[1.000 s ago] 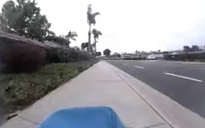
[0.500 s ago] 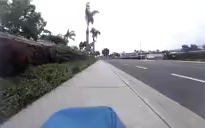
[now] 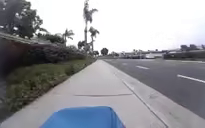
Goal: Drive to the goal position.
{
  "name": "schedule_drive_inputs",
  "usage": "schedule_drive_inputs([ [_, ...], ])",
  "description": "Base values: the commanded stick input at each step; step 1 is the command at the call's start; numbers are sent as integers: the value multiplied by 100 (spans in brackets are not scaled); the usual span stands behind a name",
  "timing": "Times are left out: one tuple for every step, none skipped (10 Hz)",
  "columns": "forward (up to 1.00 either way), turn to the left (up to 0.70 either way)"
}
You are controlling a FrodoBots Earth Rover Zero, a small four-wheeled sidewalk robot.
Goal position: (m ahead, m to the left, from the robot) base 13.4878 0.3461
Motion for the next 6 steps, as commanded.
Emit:
schedule_drive_inputs([
  [100, 27],
  [100, 27],
  [100, 27],
  [100, 27],
  [100, 27],
  [100, 26],
])
